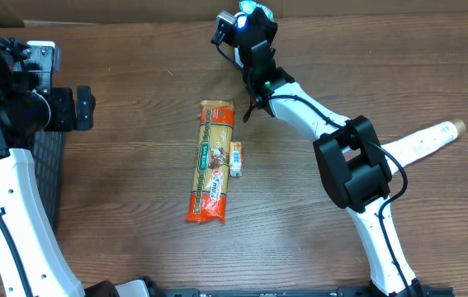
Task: Scan the item barcode
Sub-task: 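Carry the wipes pack to the right table edge and release it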
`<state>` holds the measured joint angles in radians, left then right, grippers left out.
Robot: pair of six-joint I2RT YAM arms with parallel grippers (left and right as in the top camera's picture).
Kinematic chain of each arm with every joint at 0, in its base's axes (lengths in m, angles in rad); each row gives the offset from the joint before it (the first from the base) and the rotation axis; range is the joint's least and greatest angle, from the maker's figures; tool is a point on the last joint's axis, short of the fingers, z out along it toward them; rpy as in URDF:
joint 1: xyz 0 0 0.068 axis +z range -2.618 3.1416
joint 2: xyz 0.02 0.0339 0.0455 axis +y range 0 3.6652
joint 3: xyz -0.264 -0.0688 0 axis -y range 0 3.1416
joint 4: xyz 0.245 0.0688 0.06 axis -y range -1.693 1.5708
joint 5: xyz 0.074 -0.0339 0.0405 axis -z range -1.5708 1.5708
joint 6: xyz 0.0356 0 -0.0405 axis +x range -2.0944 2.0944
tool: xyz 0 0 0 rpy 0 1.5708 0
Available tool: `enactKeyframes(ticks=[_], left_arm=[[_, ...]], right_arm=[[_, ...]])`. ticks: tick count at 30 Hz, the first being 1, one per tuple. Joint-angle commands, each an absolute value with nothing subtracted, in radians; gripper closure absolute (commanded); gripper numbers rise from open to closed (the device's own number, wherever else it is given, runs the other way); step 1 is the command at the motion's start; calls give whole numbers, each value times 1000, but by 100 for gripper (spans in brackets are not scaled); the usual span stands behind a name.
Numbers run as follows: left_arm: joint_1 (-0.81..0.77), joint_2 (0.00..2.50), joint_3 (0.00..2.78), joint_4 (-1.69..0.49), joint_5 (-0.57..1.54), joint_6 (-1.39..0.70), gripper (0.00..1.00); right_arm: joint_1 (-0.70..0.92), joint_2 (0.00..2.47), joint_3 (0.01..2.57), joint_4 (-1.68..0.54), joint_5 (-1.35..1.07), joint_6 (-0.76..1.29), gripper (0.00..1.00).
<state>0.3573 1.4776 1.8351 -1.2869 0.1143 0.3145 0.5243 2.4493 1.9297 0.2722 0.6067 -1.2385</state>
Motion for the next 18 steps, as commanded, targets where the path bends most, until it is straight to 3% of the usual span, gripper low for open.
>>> enactKeyframes(ticks=[1, 12, 18], left_arm=[[360, 1484, 1835, -1284, 108, 326, 0], [360, 1484, 1835, -1284, 108, 326, 0], [360, 1484, 1835, -1284, 108, 326, 0]], right_arm=[[529, 2437, 1945, 282, 616, -1235, 96], [529, 2428, 1945, 283, 616, -1219, 96], [525, 2320, 1945, 232, 616, -984, 96]])
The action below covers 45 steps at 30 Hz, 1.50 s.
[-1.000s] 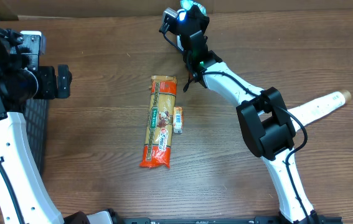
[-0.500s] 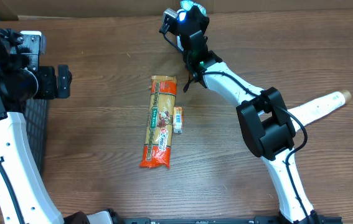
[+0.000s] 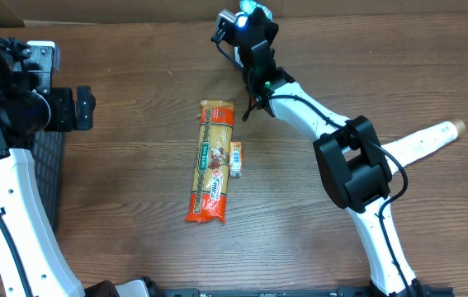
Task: Scan the item barcode
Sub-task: 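Carry the wipes pack to the right table edge and release it, then move the right gripper over the orange snack bar beside the spaghetti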
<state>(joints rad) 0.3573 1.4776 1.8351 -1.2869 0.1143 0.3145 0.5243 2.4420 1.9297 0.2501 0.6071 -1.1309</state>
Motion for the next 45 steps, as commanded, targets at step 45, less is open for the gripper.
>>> enactKeyframes(ticks=[45], left_arm=[[360, 1484, 1835, -1284, 108, 326, 0]], right_arm=[[-174, 1731, 1034, -459, 76, 632, 91]])
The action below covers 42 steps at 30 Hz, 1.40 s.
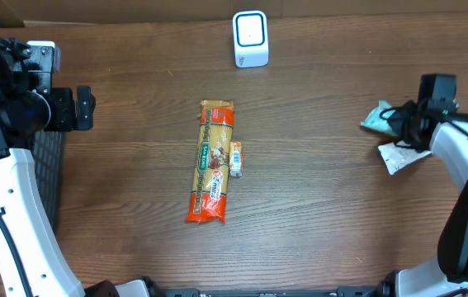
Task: Scan the item barcode
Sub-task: 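Move the right gripper over the orange snack bar beside the spaghetti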
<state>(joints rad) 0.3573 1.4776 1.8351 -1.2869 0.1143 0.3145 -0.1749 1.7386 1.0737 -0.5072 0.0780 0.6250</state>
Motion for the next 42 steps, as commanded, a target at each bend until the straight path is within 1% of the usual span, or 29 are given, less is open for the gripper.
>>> enactKeyframes(ticks=[1, 3, 4, 6, 7, 9, 10, 12, 15, 18, 20, 25, 28, 32, 35, 42], left_arm=[[360, 1484, 1835, -1284, 108, 326, 0], [360, 1484, 1835, -1284, 108, 326, 0], [360, 1484, 1835, -1284, 108, 326, 0], [360, 1484, 1835, -1284, 108, 326, 0], [360, 1484, 1835, -1284, 108, 326, 0], [360, 1484, 1835, -1284, 108, 326, 0], [360, 1484, 1835, -1284, 108, 326, 0], [360, 1484, 1835, -1284, 108, 326, 0], [360, 1484, 1835, -1284, 108, 326, 0], [360, 1484, 1835, -1284, 108, 326, 0], [360, 1484, 1835, -1284, 108, 326, 0], [360, 1484, 1835, -1284, 108, 326, 0], [360, 1484, 1835, -1284, 108, 326, 0], [360, 1484, 1835, -1284, 108, 326, 0], [360, 1484, 1835, -1284, 108, 326, 0], [360, 1484, 1835, -1284, 108, 326, 0]], right_arm=[[-175, 1731, 1026, -454, 76, 632, 90], [-175, 1730, 1020, -468, 76, 632, 89], [-174, 1730, 1020, -477, 76, 632, 86], [-175, 1730, 1020, -492, 76, 627, 76], [-175, 1730, 1021, -492, 76, 617, 69], [-175, 1728, 1031, -496, 75, 593, 50], [-176, 1724, 1043, -508, 76, 585, 43], [-176, 1708, 1084, -554, 73, 556, 35], [-176, 1672, 1178, -656, 73, 517, 28], [-176, 1633, 1305, -799, 72, 514, 24], [-173, 1615, 1381, -887, 48, 512, 24], [-150, 1606, 1461, -992, -197, 405, 24], [-104, 1612, 1459, -1021, -271, 391, 25], [2, 1614, 1458, -1029, -271, 391, 25], [110, 1617, 1458, -1011, -271, 391, 25], [335, 1679, 1458, -900, -264, 398, 25]])
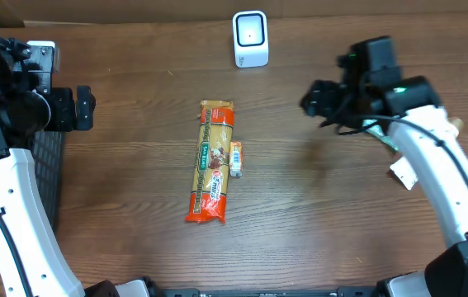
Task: Scan the item barcode
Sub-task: 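Move the right gripper over the orange snack bar beside the spaghetti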
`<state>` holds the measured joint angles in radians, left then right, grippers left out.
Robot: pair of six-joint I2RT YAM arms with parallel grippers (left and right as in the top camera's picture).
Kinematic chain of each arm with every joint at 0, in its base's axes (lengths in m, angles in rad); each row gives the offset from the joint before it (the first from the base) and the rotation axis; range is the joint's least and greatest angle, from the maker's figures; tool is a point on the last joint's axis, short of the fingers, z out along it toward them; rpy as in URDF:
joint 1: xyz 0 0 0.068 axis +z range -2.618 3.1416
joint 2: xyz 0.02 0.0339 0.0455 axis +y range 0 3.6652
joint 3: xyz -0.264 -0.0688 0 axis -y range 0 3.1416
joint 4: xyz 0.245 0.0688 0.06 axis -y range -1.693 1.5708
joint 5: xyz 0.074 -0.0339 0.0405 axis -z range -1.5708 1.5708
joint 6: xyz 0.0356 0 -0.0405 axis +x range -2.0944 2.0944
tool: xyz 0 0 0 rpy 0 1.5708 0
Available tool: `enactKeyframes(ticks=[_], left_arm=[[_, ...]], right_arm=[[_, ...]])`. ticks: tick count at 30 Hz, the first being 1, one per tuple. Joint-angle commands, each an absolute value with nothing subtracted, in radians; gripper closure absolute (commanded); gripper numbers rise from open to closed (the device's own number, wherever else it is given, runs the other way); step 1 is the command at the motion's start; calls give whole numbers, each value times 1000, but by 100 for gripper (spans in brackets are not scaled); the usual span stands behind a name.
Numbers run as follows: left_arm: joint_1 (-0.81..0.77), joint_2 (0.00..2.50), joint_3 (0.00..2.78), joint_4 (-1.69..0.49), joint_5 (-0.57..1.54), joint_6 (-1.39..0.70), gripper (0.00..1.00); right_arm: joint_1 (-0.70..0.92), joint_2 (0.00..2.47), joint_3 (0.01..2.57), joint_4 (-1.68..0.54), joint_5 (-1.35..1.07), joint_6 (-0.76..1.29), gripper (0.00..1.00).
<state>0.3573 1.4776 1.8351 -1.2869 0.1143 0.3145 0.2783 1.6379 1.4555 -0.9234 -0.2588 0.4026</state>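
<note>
A white barcode scanner [250, 39] stands upright at the back of the table. A long orange pasta packet [211, 161] lies lengthwise in the middle. A small narrow packet [236, 157] lies against its right side. My right gripper [310, 100] hangs above bare wood, right of the pasta and in front of the scanner. Its fingers point left, look spread, and hold nothing. My left gripper [82, 108] is at the left edge, far from the items, and its jaws are not readable.
A white packet [403, 172] lies at the right edge beside the right arm, with a sliver of a teal packet [385, 139] showing under the arm. A dark mesh basket [48, 177] sits at the left. A cardboard wall runs along the back.
My right gripper was at the far right, beside a teal packet and a white packet. It is now further left and nearer the middle, with nothing in it. The left arm, pasta packet and scanner have not moved.
At the two oldest moments my right gripper was up at the back, right at the scanner and covering it. Then it was at the right edge by the teal and white packets, with the scanner uncovered. Now it hangs between that pile and the pasta packet.
</note>
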Motion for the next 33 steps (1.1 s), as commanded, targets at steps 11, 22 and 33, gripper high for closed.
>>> enactKeyframes(ticks=[11, 22, 33], left_arm=[[360, 1484, 1835, -1284, 108, 326, 1], [360, 1484, 1835, -1284, 108, 326, 0], [360, 1484, 1835, -1284, 108, 326, 0]], right_arm=[[560, 1879, 1458, -785, -263, 451, 29], [647, 1953, 1458, -786, -236, 523, 29], [653, 2011, 1435, -721, -229, 527, 32]])
